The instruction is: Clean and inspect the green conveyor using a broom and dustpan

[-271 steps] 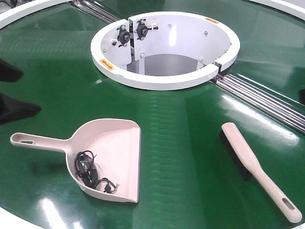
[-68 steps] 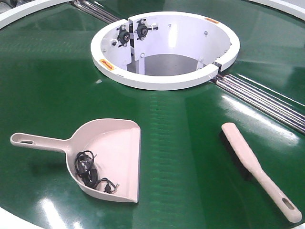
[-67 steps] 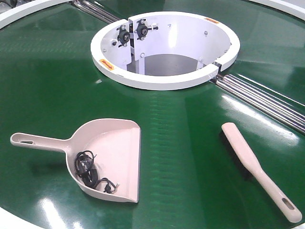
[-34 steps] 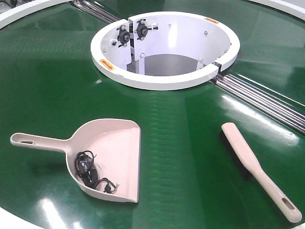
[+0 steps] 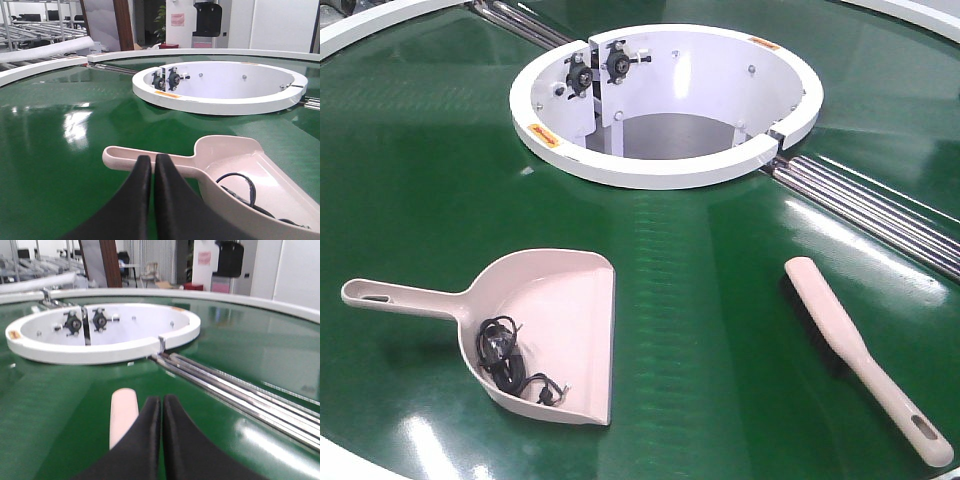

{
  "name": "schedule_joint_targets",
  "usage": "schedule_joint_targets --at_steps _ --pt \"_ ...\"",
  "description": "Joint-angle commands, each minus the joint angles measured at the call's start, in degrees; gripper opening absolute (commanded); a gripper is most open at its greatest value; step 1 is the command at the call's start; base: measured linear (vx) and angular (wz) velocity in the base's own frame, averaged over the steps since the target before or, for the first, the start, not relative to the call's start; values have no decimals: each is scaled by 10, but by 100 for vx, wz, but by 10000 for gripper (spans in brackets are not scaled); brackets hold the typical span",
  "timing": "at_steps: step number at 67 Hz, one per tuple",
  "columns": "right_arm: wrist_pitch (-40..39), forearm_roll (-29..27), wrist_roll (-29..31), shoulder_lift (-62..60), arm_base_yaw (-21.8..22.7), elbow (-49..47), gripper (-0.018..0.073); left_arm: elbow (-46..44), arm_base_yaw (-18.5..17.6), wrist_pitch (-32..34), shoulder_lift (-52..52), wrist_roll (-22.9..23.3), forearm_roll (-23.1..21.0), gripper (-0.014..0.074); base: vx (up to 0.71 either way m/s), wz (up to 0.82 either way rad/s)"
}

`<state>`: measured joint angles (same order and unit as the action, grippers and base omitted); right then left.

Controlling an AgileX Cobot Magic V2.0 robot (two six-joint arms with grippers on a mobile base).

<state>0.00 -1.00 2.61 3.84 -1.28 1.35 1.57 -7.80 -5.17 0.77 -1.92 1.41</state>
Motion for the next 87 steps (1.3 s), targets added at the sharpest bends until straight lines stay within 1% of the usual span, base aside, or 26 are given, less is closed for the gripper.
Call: schedule_joint_targets --at_steps 1,8,25,45,87 --pt "-79 2 -2 -21 4 15 -9 18 1 45 8 6 -1 -8 0 0" --pt "-71 4 -1 -56 3 15 -9 18 1 45 8 6 -1 -8 0 0" --pt "-51 3 6 -54 3 15 -9 18 1 45 8 6 -1 -8 0 0" --pt "18 3 3 -54 3 15 -9 18 1 45 8 6 -1 -8 0 0" --pt "18 3 3 -54 3 15 -9 18 1 45 8 6 -1 -8 0 0"
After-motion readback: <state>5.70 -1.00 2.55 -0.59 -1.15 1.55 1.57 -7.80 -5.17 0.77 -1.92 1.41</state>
